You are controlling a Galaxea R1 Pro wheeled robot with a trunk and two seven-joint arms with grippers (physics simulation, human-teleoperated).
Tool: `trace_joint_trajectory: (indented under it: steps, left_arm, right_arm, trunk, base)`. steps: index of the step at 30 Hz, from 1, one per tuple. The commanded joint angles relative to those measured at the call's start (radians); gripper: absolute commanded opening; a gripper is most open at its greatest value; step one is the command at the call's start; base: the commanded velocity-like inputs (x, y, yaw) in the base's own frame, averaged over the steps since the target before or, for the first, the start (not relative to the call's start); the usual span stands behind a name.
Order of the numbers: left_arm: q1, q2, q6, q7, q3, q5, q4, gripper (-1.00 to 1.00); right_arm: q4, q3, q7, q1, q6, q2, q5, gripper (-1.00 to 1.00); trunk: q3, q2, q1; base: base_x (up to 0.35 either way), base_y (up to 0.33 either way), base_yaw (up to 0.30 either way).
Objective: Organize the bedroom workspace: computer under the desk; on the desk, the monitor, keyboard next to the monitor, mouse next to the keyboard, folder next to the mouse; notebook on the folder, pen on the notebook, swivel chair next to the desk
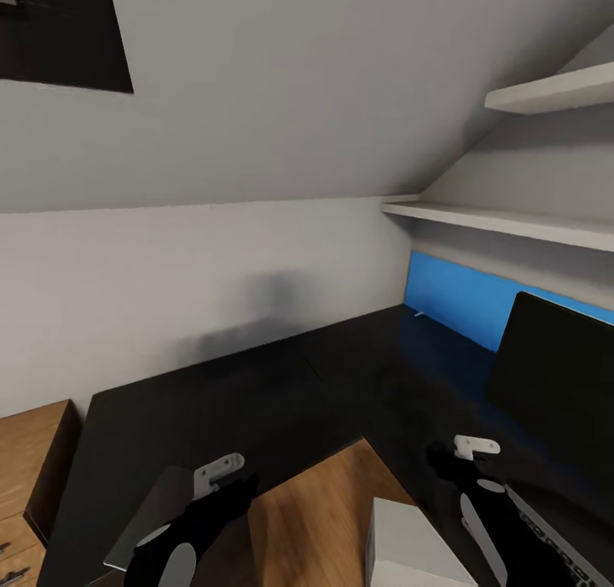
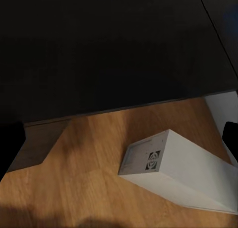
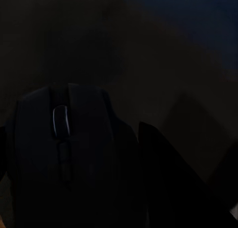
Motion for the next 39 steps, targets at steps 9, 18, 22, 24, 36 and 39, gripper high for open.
trace_joint_trajectory:
  steps: [9,18,22,24,36,39]
  left_arm:
    - [-0.001,-0.001,0.003,0.01,-0.006,0.01,-0.001,1.0]
    - [-0.001,-0.001,0.003,0.011,-0.02,0.011,0.0,1.0]
    - [-0.001,-0.001,0.003,0.011,-0.024,0.01,0.0,1.0]
    - [-0.001,-0.001,0.003,0.011,-0.024,0.01,0.0,1.0]
    - [-0.002,0.002,0.002,0.009,-0.025,0.008,0.002,1.0]
    - [-0.002,0.002,0.004,0.008,-0.029,0.009,0.003,1.0]
  right_arm:
    - [0.063,0.009,-0.106,-0.001,-0.06,0.003,0.051,-1.0]
    - [0.085,0.011,-0.143,-0.001,-0.093,0.007,0.106,-1.0]
    - [0.086,0.011,-0.143,-0.001,-0.094,0.008,0.107,-1.0]
    - [0.086,0.011,-0.143,-0.001,-0.094,0.008,0.107,-1.0]
    - [0.105,0.013,-0.144,-0.001,-0.091,0.008,0.107,-1.0]
    - [0.135,0.014,-0.144,-0.002,-0.092,0.008,0.108,-1.0]
  trunk:
    - [-0.03,-0.064,0.035]
    - [-0.058,-0.127,0.069]
    - [-0.07,-0.155,0.085]
    - [-0.077,-0.169,0.092]
    - [-0.077,-0.169,0.092]
    - [-0.077,-0.169,0.092]
  base:
    - [0.0,0.0,0.0]
    - [0.0,0.0,0.0]
    - [0.0,0.0,0.0]
    - [0.0,0.0,0.0]
    - [0.041,0.0,0.0]
    - [0.084,0.0,0.0]
